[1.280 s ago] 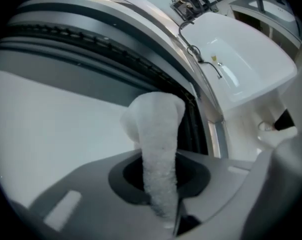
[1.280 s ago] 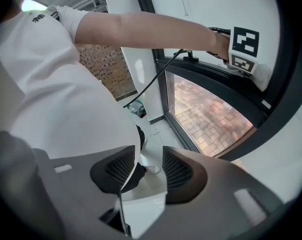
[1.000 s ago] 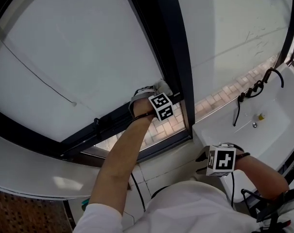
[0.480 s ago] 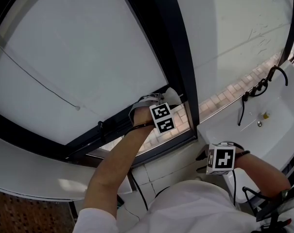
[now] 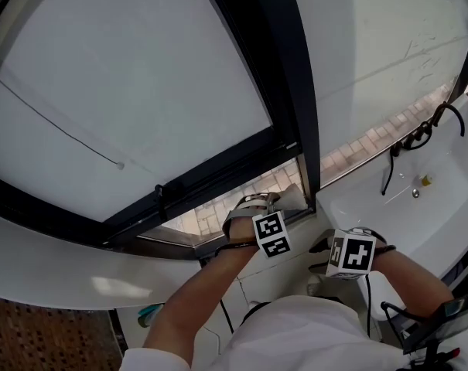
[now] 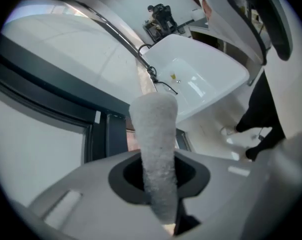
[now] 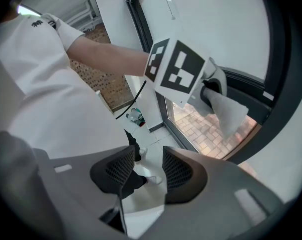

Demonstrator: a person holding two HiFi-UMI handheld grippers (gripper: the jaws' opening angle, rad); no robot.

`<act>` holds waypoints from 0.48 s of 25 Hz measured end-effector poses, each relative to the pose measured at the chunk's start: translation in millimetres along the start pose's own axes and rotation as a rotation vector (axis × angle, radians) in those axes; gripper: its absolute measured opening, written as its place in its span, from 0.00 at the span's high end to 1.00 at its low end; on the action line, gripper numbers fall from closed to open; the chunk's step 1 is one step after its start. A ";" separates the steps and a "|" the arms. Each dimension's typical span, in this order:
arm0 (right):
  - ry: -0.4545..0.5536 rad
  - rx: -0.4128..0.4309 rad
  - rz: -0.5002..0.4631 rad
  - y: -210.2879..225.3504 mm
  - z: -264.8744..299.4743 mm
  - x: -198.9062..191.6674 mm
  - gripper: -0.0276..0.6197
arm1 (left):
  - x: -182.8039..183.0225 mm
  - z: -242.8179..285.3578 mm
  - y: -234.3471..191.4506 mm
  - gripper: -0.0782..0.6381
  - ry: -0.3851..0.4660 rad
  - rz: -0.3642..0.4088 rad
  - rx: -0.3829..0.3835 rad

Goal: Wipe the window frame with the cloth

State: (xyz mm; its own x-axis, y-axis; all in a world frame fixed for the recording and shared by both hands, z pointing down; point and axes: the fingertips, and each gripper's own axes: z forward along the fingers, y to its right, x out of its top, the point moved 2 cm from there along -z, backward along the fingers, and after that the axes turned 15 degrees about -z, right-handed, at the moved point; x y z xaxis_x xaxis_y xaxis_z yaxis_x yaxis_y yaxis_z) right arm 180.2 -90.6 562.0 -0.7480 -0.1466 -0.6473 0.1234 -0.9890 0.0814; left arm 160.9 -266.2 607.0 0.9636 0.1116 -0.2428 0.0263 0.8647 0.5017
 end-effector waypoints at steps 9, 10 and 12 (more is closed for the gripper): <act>0.007 0.016 0.059 -2.5 33.1 1.5 0.68 | -92.1 -69.9 44.0 0.76 0.069 -0.478 0.002; 0.000 0.009 0.056 -1.9 37.6 6.0 0.68 | -106.4 -80.3 43.5 0.76 0.072 -0.499 0.014; -0.011 -0.006 0.044 -3.4 45.8 21.6 0.68 | -137.6 -106.8 38.4 0.76 0.083 -0.553 0.040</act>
State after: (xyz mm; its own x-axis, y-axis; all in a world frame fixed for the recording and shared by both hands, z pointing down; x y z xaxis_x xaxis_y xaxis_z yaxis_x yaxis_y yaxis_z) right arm 133.8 -91.3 582.5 -0.7487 -0.1904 -0.6350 0.1605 -0.9814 0.1050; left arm 0.9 -196.0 571.0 0.7792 -0.3138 -0.5425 0.5335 0.7864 0.3114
